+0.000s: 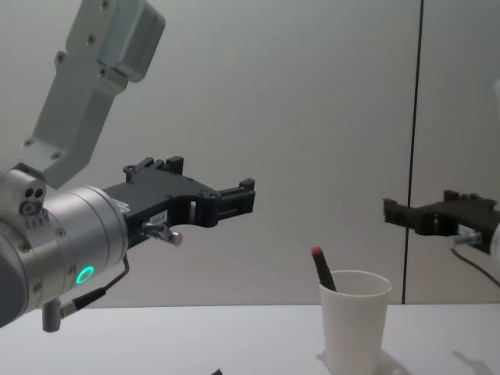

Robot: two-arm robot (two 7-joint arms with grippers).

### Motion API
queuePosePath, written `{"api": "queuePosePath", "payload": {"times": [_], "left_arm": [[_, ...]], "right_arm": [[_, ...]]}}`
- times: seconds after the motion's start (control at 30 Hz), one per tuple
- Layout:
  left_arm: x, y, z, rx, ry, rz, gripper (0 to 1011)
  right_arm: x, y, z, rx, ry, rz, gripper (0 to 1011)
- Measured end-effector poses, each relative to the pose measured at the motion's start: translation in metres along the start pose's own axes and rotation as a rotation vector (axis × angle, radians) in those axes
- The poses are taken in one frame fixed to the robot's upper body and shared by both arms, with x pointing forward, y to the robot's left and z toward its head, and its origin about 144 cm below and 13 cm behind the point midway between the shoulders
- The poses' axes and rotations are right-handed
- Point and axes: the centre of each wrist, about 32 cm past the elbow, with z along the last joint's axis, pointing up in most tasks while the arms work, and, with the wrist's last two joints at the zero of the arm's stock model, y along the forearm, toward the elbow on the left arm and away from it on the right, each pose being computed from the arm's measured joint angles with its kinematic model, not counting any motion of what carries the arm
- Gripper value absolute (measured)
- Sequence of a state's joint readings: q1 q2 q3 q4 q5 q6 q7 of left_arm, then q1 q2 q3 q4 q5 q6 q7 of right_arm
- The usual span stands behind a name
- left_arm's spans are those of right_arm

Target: Place the pen into the pen holder.

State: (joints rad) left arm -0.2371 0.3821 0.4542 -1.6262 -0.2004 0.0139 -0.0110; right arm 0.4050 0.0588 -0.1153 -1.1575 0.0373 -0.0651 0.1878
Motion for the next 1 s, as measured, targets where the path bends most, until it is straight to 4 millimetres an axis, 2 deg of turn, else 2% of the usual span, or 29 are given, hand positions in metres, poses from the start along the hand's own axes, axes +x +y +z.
{"api": "queuePosePath", "payload": {"times": [0.43,1.0], "left_arm": [[0.0,0.0,0.0,0.0,0.0,0.0,1003],[0.0,0.0,0.0,0.0,0.0,0.0,1003]], "right_arm": [[0.017,-0.029,0.011,-0.095,-0.024,-0.01,1001],[0.038,-0.06,0.014,-0.178,-0.053,-0.021,1001]]}}
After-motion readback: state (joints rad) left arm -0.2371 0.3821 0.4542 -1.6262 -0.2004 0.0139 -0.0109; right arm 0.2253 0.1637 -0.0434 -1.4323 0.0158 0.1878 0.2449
